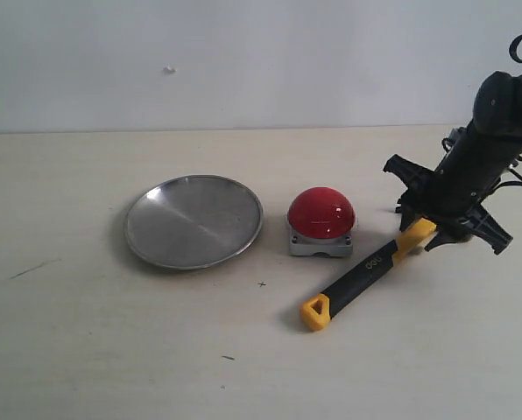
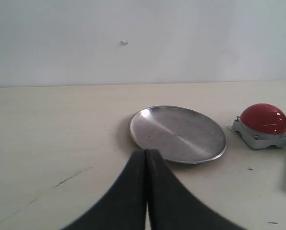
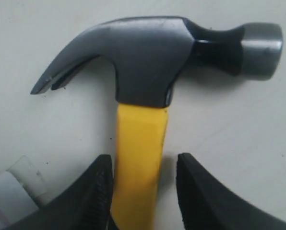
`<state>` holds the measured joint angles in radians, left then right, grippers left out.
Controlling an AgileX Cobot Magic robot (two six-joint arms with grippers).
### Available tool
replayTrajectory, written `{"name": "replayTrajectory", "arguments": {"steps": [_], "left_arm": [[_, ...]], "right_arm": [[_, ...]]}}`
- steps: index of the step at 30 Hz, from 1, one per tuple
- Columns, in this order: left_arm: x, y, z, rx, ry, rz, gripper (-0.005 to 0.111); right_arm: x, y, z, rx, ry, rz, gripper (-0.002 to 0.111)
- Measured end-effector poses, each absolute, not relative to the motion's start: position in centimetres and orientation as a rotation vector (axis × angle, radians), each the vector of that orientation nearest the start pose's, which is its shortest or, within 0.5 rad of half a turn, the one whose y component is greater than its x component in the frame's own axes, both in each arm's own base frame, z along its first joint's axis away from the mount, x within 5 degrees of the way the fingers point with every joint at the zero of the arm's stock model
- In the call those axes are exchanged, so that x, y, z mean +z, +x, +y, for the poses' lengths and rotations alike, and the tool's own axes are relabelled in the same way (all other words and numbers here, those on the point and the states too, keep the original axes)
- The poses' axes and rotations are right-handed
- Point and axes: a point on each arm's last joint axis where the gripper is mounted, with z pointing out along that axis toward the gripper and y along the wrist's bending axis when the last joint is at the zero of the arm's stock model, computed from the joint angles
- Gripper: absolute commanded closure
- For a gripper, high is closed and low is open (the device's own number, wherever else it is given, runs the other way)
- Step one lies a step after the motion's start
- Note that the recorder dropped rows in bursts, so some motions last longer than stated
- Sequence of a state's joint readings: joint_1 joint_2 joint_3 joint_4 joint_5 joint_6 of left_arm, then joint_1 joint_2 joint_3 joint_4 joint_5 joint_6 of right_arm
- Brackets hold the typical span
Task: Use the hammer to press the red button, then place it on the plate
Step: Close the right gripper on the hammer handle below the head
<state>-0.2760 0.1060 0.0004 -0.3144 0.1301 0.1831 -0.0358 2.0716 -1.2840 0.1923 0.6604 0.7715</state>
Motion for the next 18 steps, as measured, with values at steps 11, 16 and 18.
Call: {"name": "replayTrajectory", "arguments": {"steps": [11, 16, 18], "left_arm": [[19.54, 6.09, -2.11, -0.334, 0.157, 1.718, 0.106], [19.54, 6.09, -2.11, -0.334, 0.157, 1.718, 0.106], [19.54, 6.09, -2.11, -0.334, 0.157, 1.718, 0.106]], "right_arm": [[10.97, 39.82, -0.30, 0.318, 1.382, 2.631, 0.076], [11.01, 39.97, -0.28, 0.324, 1.378, 2.629, 0.099], [11.01, 39.97, -0.28, 0.321, 1.340, 2.645, 0.108]]}}
